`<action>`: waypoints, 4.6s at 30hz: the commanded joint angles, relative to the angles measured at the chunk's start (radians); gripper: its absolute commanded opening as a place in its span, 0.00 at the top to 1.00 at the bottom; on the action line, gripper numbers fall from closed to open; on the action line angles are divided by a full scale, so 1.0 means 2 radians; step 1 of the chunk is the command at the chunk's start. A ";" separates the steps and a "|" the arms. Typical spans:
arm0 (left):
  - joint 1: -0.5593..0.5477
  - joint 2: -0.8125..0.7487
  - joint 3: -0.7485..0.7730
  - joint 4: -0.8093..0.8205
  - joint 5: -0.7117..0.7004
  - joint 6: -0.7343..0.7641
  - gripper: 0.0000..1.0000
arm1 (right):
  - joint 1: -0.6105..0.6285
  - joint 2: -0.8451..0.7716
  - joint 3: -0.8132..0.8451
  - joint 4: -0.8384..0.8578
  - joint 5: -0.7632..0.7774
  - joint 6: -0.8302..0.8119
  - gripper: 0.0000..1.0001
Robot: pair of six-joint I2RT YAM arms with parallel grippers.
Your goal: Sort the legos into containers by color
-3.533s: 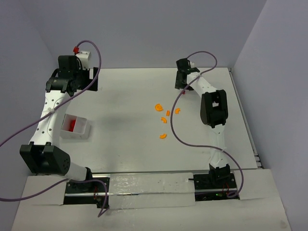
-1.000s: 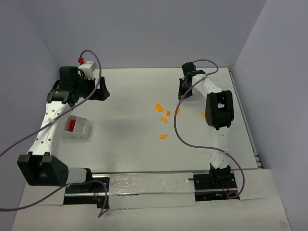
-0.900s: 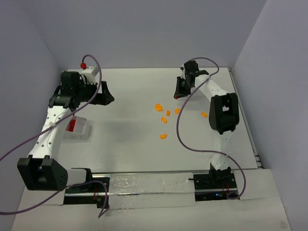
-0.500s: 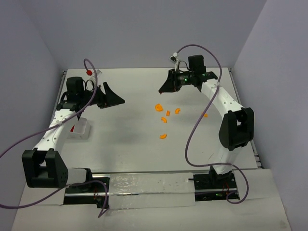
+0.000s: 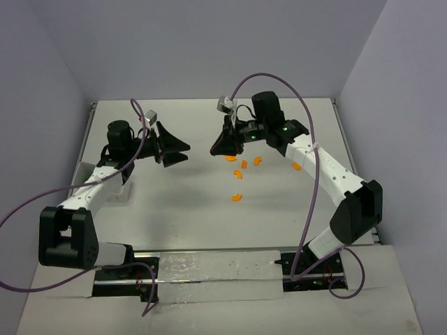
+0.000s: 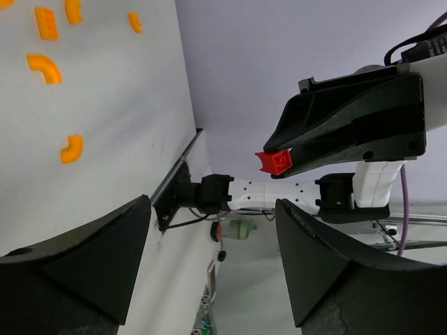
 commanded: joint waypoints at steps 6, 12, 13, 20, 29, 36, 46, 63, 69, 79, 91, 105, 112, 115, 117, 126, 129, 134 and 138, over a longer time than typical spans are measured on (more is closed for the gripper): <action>-0.046 0.008 -0.013 0.155 -0.007 -0.130 0.18 | 0.023 0.002 -0.005 0.075 0.055 0.058 1.00; -0.049 0.029 -0.052 0.292 -0.024 -0.266 0.22 | 0.022 0.003 -0.021 0.158 0.087 0.166 1.00; -0.049 0.031 -0.059 0.317 -0.032 -0.280 0.22 | 0.022 0.005 -0.024 0.171 0.090 0.182 1.00; -0.050 0.040 -0.059 0.361 -0.042 -0.341 0.27 | 0.023 0.017 -0.029 0.215 0.087 0.231 1.00; -0.049 0.030 -0.045 0.324 -0.030 -0.323 0.37 | 0.023 0.026 -0.027 0.225 0.091 0.269 1.00; -0.048 -0.064 0.042 0.019 -0.093 0.130 0.39 | 0.001 0.054 -0.036 0.260 0.054 0.427 1.00; -0.084 -0.212 0.021 -0.132 -0.182 0.520 0.24 | -0.001 0.098 -0.117 0.511 -0.062 0.716 1.00; -0.171 -0.246 0.000 -0.167 -0.263 0.724 0.29 | 0.043 0.099 -0.120 0.599 -0.107 0.767 1.00; -0.180 -0.251 -0.005 -0.152 -0.277 0.728 0.34 | 0.048 0.098 -0.124 0.598 -0.108 0.761 1.00; -0.185 -0.235 0.009 -0.155 -0.274 0.712 0.54 | 0.051 0.094 -0.126 0.594 -0.110 0.756 1.00; -0.186 -0.240 0.011 -0.160 -0.278 0.688 0.97 | 0.051 0.101 -0.116 0.572 -0.109 0.747 0.69; -0.183 -0.280 0.012 -0.252 -0.338 0.681 1.00 | -0.017 0.102 -0.098 0.418 -0.064 0.634 0.10; -0.132 -0.256 0.049 -0.423 -0.443 0.677 1.00 | -0.067 0.078 0.007 0.101 0.060 0.348 0.09; -0.067 -0.236 0.062 -0.475 -0.453 0.709 1.00 | -0.068 0.065 0.013 0.068 0.098 0.293 0.09; -0.013 -0.212 0.074 -0.506 -0.455 0.739 1.00 | -0.067 0.058 0.014 0.052 0.112 0.270 0.09; 0.200 -0.043 0.216 -0.624 -0.433 0.835 1.00 | -0.068 0.058 0.020 0.016 0.129 0.236 0.09; 0.213 -0.016 0.237 -0.637 -0.459 0.839 1.00 | -0.068 0.062 0.022 0.013 0.128 0.236 0.09; 0.221 -0.003 0.224 -0.619 -0.492 0.846 0.98 | -0.068 0.066 0.023 0.012 0.124 0.236 0.09; 0.221 0.012 0.226 -0.618 -0.496 0.844 0.95 | -0.068 0.069 0.025 0.010 0.121 0.235 0.09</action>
